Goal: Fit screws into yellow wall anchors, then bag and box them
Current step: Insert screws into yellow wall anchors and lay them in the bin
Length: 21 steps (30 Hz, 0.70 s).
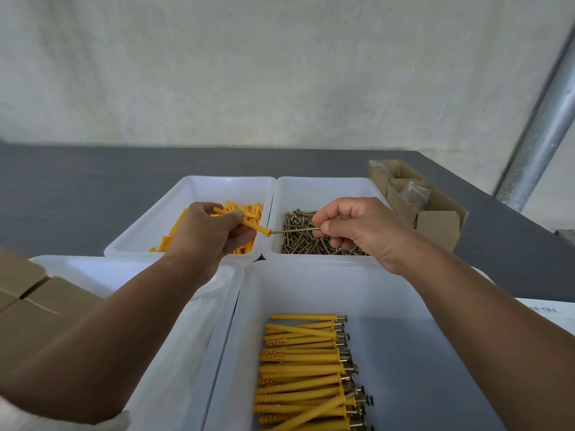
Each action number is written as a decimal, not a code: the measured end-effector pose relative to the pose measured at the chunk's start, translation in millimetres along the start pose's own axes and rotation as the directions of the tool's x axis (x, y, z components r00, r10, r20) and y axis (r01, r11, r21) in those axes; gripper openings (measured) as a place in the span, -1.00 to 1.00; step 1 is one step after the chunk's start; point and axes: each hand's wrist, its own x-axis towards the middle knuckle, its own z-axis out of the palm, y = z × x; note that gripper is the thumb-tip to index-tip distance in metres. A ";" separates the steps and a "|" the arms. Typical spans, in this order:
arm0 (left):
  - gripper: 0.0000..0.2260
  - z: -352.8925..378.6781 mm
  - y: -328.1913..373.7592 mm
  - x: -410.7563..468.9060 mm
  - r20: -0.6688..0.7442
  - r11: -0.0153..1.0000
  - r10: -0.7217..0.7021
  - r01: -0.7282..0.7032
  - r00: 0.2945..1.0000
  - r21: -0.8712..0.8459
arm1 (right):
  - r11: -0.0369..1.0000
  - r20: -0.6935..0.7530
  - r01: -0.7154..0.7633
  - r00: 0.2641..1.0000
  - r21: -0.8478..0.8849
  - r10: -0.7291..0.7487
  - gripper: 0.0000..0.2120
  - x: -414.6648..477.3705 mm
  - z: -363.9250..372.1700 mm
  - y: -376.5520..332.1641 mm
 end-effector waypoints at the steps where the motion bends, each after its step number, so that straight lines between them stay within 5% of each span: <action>1: -0.72 -0.1 -0.1 0.5 0.006 1.000 0.000 0.000 1.000 0.012 | 1.000 -0.005 0.001 1.000 -0.007 -0.001 -0.82 0.0 0.4 -0.2; 21: -0.90 3.0 1.8 -8.0 0.154 0.997 0.018 -0.029 0.988 0.069 | 0.993 0.173 0.008 0.985 -0.115 0.012 -0.76 -5.4 9.9 -14.3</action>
